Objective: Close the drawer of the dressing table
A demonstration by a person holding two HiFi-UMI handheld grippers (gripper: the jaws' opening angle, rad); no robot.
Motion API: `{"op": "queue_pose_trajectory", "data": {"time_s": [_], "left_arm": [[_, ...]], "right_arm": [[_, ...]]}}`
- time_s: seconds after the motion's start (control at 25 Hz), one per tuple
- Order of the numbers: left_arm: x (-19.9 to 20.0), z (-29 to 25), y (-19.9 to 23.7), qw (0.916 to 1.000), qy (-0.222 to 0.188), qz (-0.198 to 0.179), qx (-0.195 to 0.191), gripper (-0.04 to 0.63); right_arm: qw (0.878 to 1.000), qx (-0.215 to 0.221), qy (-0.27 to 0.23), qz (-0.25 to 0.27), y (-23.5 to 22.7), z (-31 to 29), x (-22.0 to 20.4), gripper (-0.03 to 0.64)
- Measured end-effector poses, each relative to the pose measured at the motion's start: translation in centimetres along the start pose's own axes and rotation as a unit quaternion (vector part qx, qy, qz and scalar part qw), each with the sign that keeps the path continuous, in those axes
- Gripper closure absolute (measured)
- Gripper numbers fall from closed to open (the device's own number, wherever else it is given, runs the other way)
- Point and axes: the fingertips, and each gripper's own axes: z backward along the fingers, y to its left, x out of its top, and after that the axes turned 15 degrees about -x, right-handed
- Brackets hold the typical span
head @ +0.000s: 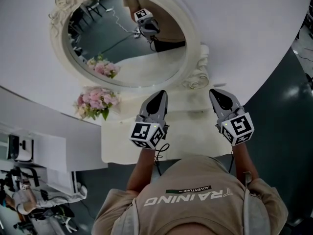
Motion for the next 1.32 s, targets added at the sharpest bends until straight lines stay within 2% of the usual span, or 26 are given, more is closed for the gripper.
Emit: {"op": "queue_pose_trajectory", "data": {"time_s": [0.64,0.92,1.2,1.32], "left_arm": [[-1.4,0.9,-0.5,0.9999,0.011,0.01,0.002,0.58],[-1.7,1.7,-0.1,0.9997,0.013,0.014,0.011,0.58],[-2.1,1.6,-0.1,0.9997,0.012,0.021,0.008,0.58],[-2.0,1.5,-0.2,0.9997,0.011,0.019,0.006,0.58]], "right_arm": [[1.0,0.019,0.003,0.016,1.5,0.6,-0.6,0.615],[1.0,0.02,0.002,0.017,2.0,0.4,-0.7,0.615],[0.999,0.014,0.006,0.048,2.5,0.3,-1.2,0.615],[0.999,0.017,0.007,0.04,2.5,0.2,-1.3,0.615]]}}
